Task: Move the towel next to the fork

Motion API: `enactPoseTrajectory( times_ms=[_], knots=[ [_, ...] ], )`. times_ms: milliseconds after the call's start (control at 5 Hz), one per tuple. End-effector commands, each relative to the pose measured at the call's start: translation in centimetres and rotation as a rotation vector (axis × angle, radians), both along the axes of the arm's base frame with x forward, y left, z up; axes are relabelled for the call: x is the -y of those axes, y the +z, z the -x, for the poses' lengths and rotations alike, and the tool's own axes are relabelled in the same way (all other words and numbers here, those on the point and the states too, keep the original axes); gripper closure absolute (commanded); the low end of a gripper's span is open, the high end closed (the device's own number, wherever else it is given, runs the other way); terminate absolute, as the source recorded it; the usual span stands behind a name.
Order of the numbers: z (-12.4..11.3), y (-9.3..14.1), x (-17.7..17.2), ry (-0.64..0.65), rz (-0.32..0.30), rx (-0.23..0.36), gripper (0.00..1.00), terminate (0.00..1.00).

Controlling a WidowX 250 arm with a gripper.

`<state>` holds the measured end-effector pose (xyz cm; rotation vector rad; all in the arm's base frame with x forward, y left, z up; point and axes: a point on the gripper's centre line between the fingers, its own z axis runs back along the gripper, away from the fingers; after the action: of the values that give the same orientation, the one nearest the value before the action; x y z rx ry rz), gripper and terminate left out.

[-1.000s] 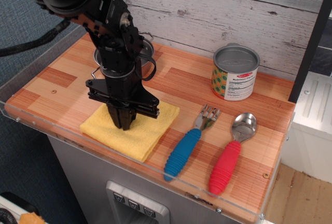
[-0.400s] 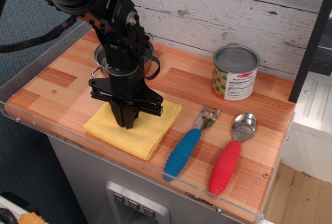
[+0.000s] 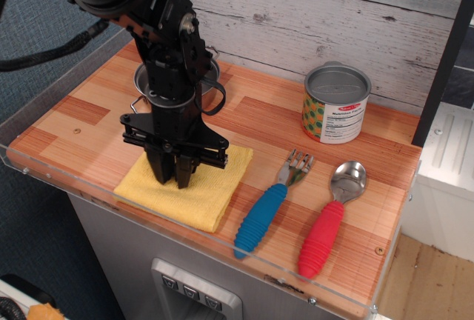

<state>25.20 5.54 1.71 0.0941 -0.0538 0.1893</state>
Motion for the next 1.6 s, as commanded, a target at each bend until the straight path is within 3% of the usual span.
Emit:
enactPoseTrajectory(
  times_ms=[0, 400, 600, 800, 1000, 1400],
  knots=[
    [-1.0, 3.5, -0.3, -0.001, -0.018, 0.097, 0.0, 0.0],
    [-1.2, 6.3, -0.1, -0.009, -0.015, 0.141, 0.0, 0.0],
    [-2.4, 7.7, 0.2, -0.022, 0.007, 0.119, 0.0, 0.0],
    [-3.9, 8.9, 0.3, -0.038, -0.013, 0.128, 0.0, 0.0],
    [-5.5, 10.4, -0.3, -0.03, 0.011, 0.156, 0.0, 0.0],
    [-8.4, 12.0, 1.7, -0.066, 0.028, 0.229, 0.0, 0.0]
  ],
)
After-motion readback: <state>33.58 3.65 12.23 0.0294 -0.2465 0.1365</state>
